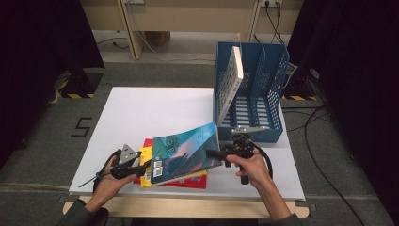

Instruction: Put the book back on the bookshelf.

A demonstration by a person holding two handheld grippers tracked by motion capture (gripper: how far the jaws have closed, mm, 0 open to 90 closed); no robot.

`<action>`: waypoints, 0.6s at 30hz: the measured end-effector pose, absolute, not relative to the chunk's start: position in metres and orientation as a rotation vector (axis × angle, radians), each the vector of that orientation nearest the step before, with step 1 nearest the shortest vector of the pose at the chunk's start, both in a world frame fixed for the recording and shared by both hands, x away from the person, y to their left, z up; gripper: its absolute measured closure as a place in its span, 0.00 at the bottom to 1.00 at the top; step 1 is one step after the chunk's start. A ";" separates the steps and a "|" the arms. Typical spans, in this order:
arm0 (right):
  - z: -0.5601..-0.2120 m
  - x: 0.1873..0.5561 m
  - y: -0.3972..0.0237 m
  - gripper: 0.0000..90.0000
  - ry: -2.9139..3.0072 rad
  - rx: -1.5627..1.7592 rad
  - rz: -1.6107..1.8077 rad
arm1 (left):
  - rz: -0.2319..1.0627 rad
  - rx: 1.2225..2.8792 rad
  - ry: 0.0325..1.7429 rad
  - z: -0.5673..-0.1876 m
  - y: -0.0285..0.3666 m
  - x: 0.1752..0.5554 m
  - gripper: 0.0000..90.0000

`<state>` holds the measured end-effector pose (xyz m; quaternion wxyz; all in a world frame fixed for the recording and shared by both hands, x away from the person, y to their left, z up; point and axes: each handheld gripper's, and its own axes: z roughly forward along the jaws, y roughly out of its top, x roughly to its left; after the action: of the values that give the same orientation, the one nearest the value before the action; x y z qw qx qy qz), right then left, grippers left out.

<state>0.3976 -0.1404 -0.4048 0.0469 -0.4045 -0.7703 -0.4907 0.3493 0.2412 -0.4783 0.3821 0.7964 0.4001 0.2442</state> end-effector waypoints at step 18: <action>-0.278 0.393 -0.060 0.63 -2.848 -0.937 -1.383 | 0.650 2.071 0.935 -0.478 0.198 0.358 0.23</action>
<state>0.3931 -0.0601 -0.2779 -0.0799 -0.2829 -0.8598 -0.4174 0.3581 0.1977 -0.4784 0.3794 0.8107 0.3660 0.2545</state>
